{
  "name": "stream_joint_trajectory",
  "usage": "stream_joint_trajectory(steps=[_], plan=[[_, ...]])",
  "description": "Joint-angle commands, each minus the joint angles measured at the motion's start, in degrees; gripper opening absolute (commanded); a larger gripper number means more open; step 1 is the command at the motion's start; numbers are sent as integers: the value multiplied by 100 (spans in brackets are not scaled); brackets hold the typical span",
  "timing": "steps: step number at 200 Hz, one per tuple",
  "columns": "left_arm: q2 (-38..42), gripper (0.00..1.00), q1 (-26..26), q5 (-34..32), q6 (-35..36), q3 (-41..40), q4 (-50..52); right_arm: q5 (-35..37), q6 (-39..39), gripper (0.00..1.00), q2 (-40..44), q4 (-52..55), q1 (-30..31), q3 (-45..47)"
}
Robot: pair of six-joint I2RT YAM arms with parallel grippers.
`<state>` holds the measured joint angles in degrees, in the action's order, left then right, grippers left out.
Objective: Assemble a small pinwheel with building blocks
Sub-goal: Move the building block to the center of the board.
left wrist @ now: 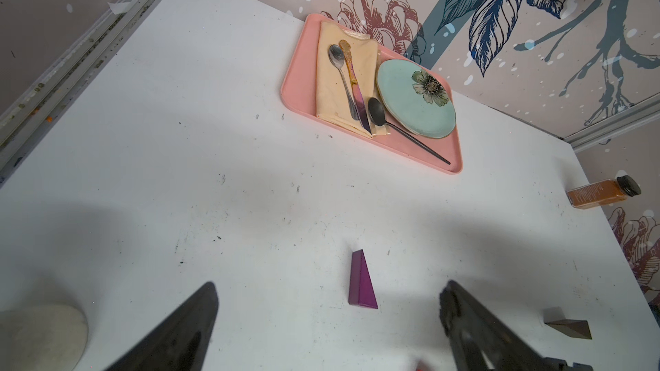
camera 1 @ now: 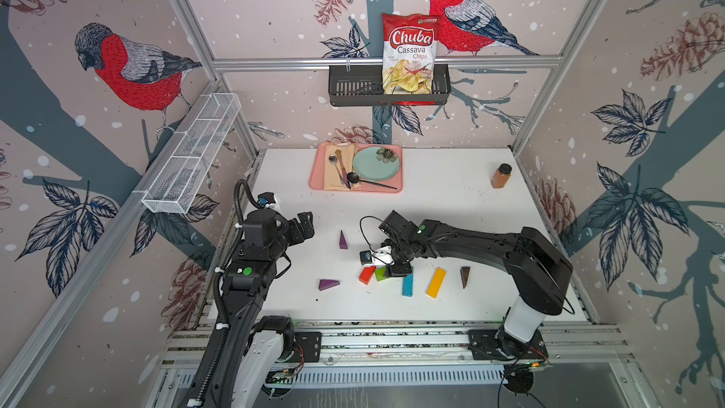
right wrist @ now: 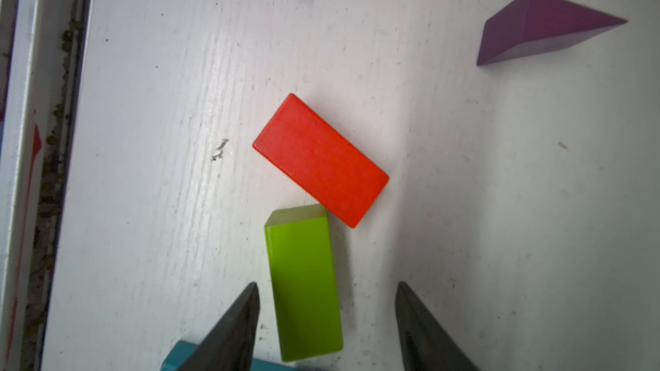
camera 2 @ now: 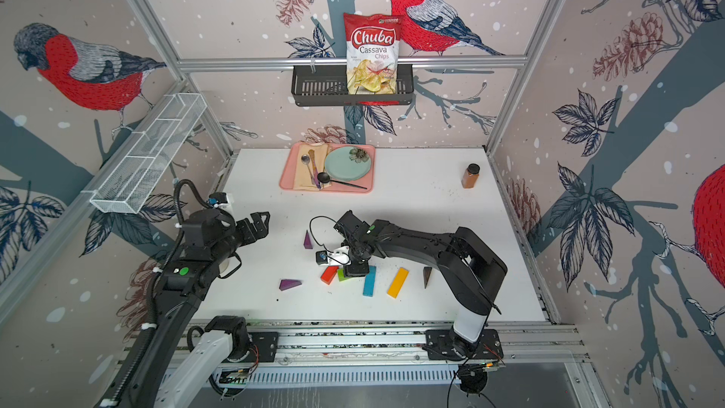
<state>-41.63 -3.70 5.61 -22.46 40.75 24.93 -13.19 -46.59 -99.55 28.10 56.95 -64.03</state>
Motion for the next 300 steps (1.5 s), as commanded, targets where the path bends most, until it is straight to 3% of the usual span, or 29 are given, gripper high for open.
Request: stream_joint_trajectory(steps=[1, 57, 83, 130, 149, 171, 188, 227, 256, 300], plan=[[3, 97, -1, -33, 22, 21, 9, 33, -18, 62, 88, 151, 25, -4], [-31, 97, 1, -45, -26, -15, -53, 314, -109, 62, -34, 97, 114, 112], [-32, 96, 6, -95, -38, -33, -75, 317, -107, 53, -156, 71, 117, 58], [-87, 96, 1, -130, -11, 11, -53, 307, -117, 50, -339, 43, 118, 6], [-98, 97, 1, -181, 24, 34, -15, 269, -145, 46, -372, 20, 118, 13], [-116, 96, 1, -235, 62, 36, -35, 207, -230, 32, -366, -31, 108, 48], [-175, 97, 1, -248, 91, 44, -83, 112, -357, 30, -406, 21, 60, 39], [-269, 97, 1, -288, 163, 108, -118, -91, -573, 29, -478, 170, -200, -34], [-280, 96, 1, -259, 174, 92, -167, -141, -778, 29, -516, 310, -740, -218], [-471, 96, 0, 332, 251, -32, -496, -105, -1355, 29, -1331, 636, -1427, -1447]])
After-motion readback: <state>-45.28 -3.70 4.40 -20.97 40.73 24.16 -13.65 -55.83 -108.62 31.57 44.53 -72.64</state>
